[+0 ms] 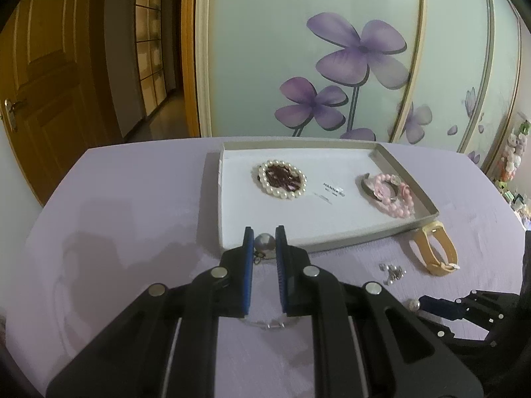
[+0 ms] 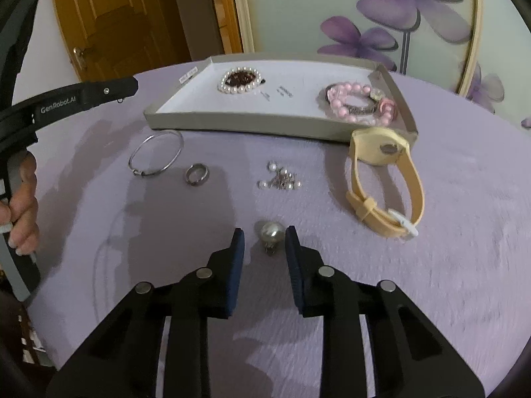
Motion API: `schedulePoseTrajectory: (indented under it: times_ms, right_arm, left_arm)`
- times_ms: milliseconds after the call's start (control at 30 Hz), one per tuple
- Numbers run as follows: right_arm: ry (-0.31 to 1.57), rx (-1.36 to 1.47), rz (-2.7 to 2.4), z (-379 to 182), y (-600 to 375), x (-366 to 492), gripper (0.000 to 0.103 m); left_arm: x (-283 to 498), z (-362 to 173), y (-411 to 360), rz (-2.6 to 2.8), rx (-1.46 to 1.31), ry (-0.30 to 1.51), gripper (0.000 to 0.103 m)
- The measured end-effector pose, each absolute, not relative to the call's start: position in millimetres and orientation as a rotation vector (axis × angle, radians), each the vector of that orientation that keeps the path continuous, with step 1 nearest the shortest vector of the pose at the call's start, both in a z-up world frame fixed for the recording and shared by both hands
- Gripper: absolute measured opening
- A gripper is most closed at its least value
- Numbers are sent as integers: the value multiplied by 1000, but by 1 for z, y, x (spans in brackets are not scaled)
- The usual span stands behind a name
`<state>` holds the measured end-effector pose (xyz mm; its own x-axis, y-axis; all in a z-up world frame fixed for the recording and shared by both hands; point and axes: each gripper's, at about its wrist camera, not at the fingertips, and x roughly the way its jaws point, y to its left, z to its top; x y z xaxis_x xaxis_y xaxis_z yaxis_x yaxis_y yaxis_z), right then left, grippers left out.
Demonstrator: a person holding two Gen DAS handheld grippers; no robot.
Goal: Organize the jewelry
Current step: 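Grasp a pearl stud earring with the left tool while the right tool grasps another pearl earring, then carry both pearl earrings into the white tray and open both tools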
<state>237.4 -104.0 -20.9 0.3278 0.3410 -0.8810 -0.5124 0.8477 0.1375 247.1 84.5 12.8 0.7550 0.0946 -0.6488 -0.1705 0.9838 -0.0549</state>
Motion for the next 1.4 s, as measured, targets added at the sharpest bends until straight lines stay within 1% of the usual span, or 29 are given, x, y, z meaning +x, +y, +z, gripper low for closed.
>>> schedulePoseTrajectory:
  times_ms: [133,200,233,500,700,900,1100,1400]
  right_arm:
    - [1099,-197,551,-21,-101,238,26]
    - [1091,-219,538,-22,-99,238,20]
    - [1089,-222,540,-21,-99,238,14]
    - [1068,-193,567,-14,-107,236,14]
    - [953,-139,570,22,-121,245,14]
    - [877,-110,523,44,-133,273,14]
    - [846,-94,497,47,-135,306,14]
    - [847,-128,523,34,-107,355,14]
  left_arm:
    - [251,9,87,141,-118,704,13]
    - [251,9,88,139,-118,706,13]
    - [251,8,88,139,-119,706,13]
    - [251,7,89,139,-124,699,13]
    - [260,12,88,129,-129,685,13]
    - [270,20,89,116,-148,658,13]
    - [285,26,88,103,-158,640,13]
    - [319,32,89,94,-164,613,13]
